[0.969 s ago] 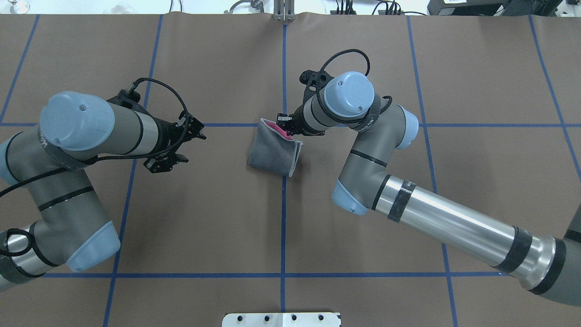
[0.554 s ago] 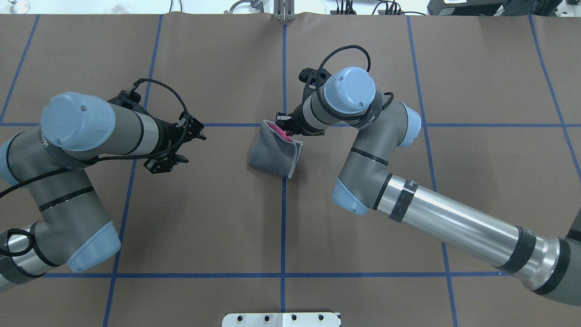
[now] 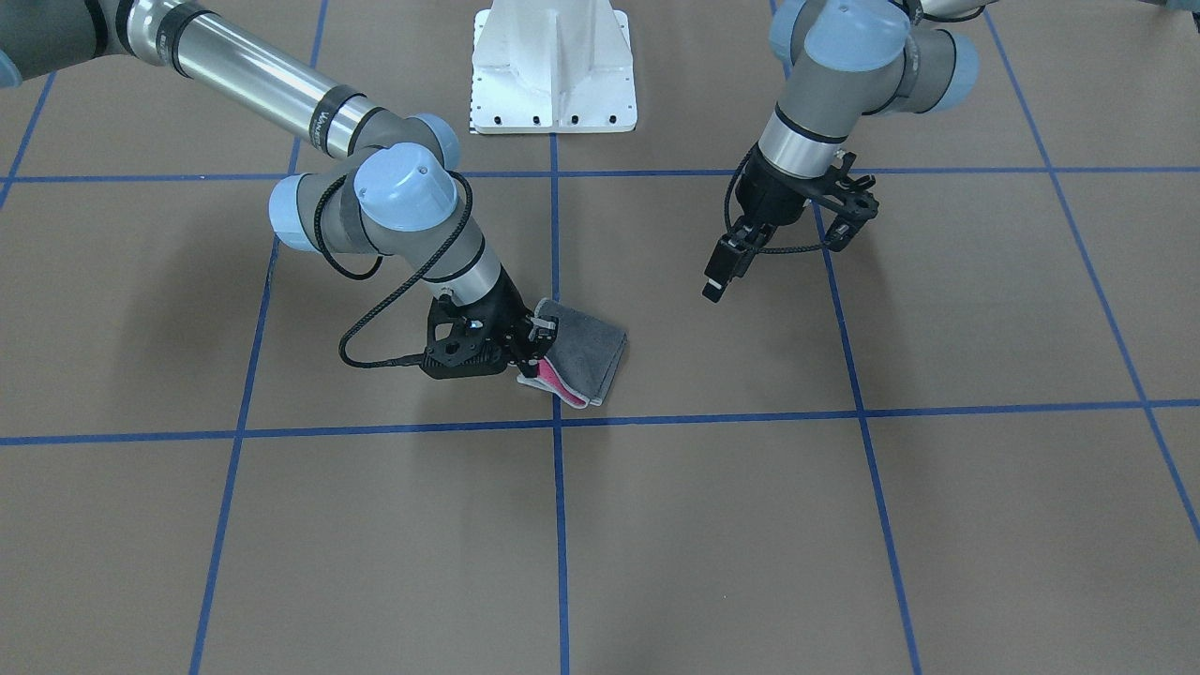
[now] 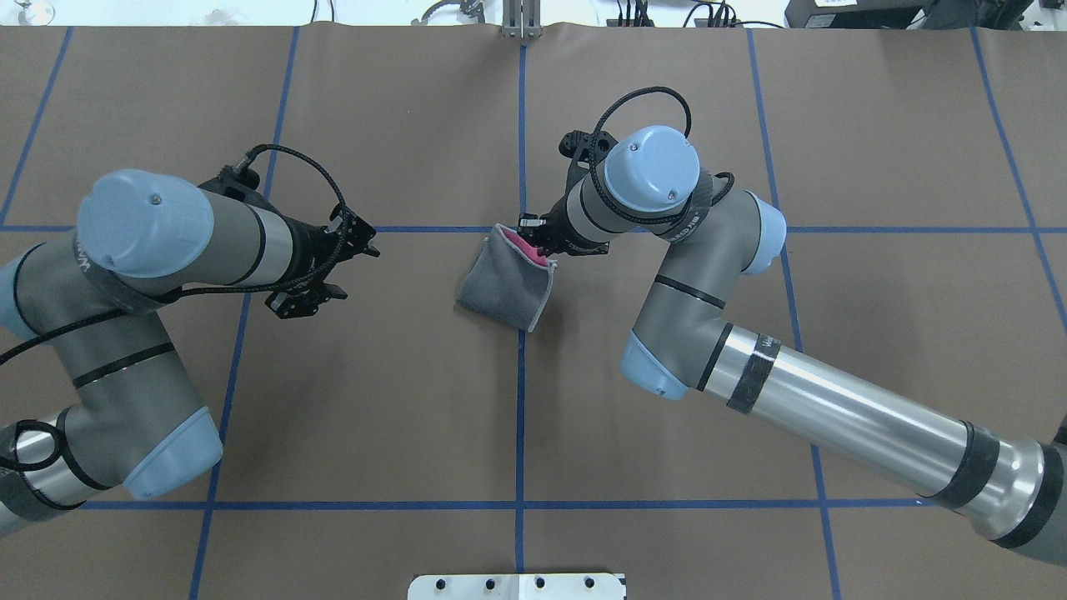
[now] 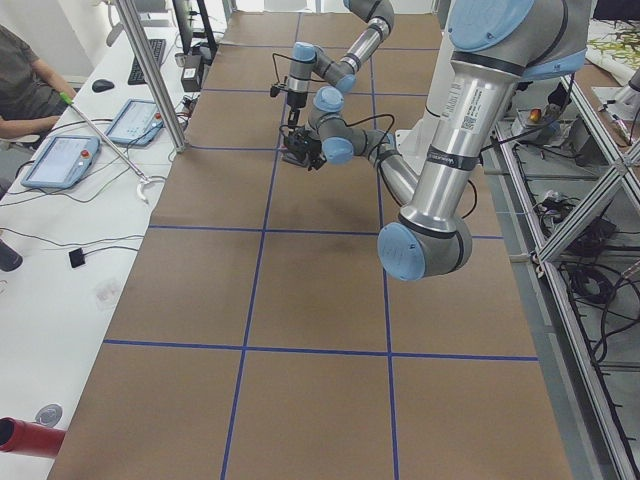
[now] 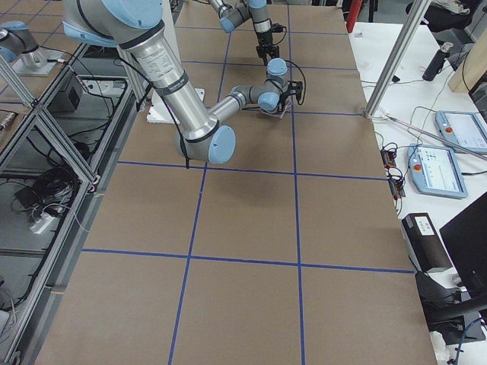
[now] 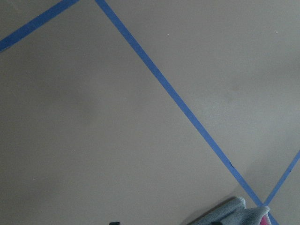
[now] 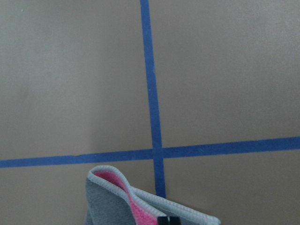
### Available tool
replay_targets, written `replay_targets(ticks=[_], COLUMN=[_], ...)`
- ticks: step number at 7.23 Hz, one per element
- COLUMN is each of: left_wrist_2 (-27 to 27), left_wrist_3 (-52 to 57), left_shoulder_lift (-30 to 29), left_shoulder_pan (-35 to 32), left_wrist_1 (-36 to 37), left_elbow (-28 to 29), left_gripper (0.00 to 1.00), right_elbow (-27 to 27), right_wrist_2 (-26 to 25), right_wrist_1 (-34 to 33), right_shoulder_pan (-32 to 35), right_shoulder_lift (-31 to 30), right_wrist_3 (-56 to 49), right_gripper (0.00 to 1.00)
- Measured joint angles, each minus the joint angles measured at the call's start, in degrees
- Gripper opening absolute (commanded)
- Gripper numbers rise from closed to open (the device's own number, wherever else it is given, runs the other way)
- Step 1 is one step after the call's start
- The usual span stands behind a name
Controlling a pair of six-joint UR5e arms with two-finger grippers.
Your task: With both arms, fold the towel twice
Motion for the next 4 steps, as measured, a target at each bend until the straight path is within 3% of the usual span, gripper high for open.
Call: replay_targets(ticks=[4], left_wrist_2=[0.1], left_wrist_3=[0.0], left_shoulder_lift=[0.0], left_shoulder_pan=[0.0], left_wrist_1=[0.0], left_elbow=[0.1], left_gripper=[0.71], right_elbow=[-2.8], right_wrist_2=[-0.2], right_wrist_1=[0.0], right_shoulder_pan=[0.4], right_shoulder_lift=[2.2], right_wrist_3=[-0.8], right_gripper=[1.00])
